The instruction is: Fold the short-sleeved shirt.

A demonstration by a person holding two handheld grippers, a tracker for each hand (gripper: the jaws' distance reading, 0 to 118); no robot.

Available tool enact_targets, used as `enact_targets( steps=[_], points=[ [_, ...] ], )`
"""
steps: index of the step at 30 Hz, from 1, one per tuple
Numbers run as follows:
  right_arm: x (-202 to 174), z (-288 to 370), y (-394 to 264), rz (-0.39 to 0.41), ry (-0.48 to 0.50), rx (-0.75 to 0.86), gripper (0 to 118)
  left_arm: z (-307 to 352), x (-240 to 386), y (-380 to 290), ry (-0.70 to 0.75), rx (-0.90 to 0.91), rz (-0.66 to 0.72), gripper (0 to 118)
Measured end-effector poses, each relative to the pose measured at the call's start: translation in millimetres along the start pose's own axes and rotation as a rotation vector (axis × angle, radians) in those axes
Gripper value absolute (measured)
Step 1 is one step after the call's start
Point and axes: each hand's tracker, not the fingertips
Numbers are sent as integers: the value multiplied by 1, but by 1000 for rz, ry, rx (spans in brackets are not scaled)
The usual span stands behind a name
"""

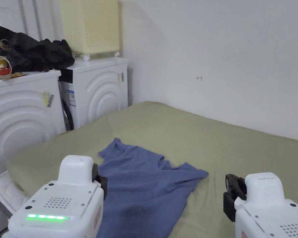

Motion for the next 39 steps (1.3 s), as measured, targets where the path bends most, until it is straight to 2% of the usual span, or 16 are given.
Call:
enact_targets(
  steps=[4, 6, 7, 9, 10, 13, 16, 20, 22, 27, 30, 31, 32, 34, 36, 39],
  points=[
    [7, -8, 0, -40, 18, -3, 0, -21, 0, -2, -27, -39, -1, 2],
    [17, -9, -2, -25, 7, -24, 0, -45, 3, 4, -88, -83, -14, 9],
    [27, -6, -5, -12, -3, -29, 0, -64, 7, 10, -133, -111, -24, 22],
    [48, 1, -8, -16, -62, -42, 0, -107, 12, 24, -258, -152, -34, 98],
    [61, 6, -10, -29, -90, -53, 0, -136, 18, 31, -306, -195, -66, 118],
    [93, 20, -18, -36, -169, -90, 0, -215, 42, 40, -403, -296, -130, 118],
    [116, 30, -32, -23, -235, -147, 0, -291, 72, 31, -499, -516, -185, 118],
    [139, 37, -58, -80, -266, -219, 0, -368, 105, -10, -587, -751, -195, 118],
    [148, 38, -69, -102, -291, -246, 0, -385, 118, -33, -489, -781, -237, 118],
    [164, 33, -89, -153, -320, -305, 0, -401, 140, -79, -507, -900, -271, 118],
    [166, 34, -94, -162, -325, -317, 0, -392, 137, -92, -476, -831, -280, 116],
    [166, 36, -93, -166, -329, -315, 0, -387, 135, -91, -486, -793, -275, 107],
    [165, 39, -93, -163, -334, -315, 0, -385, 135, -89, -482, -800, -263, 89],
    [167, 45, -90, -155, -340, -316, 0, -383, 131, -79, -446, -784, -295, 65],
    [168, 53, -87, -142, -349, -319, 0, -382, 124, -68, -497, -782, -198, 4],
    [173, 67, -81, -149, -374, -296, 0, -368, 125, -49, -475, -689, -118, 4]
  ],
)
